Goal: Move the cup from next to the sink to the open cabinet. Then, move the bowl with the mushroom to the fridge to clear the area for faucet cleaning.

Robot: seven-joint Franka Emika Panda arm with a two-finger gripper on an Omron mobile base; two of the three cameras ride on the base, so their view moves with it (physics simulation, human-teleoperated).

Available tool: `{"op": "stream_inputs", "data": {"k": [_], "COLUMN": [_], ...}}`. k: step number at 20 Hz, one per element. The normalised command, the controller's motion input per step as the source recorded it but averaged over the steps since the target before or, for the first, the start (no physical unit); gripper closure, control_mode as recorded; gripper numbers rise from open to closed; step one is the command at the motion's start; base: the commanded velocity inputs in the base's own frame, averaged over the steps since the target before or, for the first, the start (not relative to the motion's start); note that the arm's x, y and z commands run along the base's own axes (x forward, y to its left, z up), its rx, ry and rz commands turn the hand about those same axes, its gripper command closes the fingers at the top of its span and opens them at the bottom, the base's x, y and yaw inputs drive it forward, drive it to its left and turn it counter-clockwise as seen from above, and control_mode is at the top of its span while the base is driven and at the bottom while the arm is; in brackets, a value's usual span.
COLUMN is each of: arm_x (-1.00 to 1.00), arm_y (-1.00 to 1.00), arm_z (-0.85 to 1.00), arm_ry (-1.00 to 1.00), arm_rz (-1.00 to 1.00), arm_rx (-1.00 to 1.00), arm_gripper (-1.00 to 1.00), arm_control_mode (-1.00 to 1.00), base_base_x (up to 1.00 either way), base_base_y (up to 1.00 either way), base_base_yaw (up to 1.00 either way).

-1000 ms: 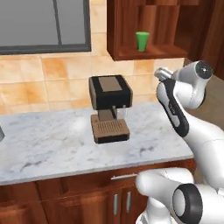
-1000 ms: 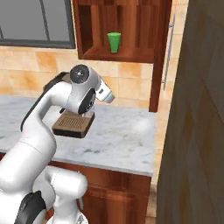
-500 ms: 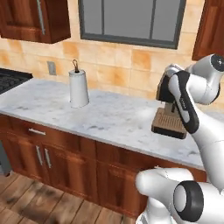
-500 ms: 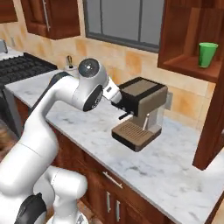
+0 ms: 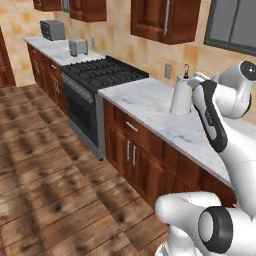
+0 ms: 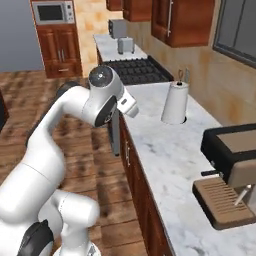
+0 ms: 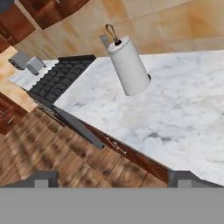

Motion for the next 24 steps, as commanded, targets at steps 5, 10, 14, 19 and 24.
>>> {"op": "stream_inputs", "data": {"k": [5, 10, 14, 19, 24], "arm_x": [0.00, 0.00, 0.00, 0.00, 0.00], "arm_y": [0.00, 0.00, 0.00, 0.00, 0.00], "arm_z": [0.00, 0.00, 0.00, 0.00, 0.00], "arm_ry": [0.00, 0.00, 0.00, 0.00, 0.00], "arm_rz": [0.00, 0.00, 0.00, 0.00, 0.00], "arm_rx": [0.00, 0.00, 0.00, 0.00, 0.00], "arm_gripper": [-1.00, -1.00, -1.00, -1.00, -1.00], "arm_control_mode": [1.00, 1.00, 1.00, 1.00, 1.00], "base_base_x": [0.00, 0.16, 0.92, 1.00, 1.00], "base_base_y": [0.33, 0.44, 0.50, 0.37, 0.41], "base_base_yaw": [0.80, 0.68, 0.41, 0.00, -0.21]}}
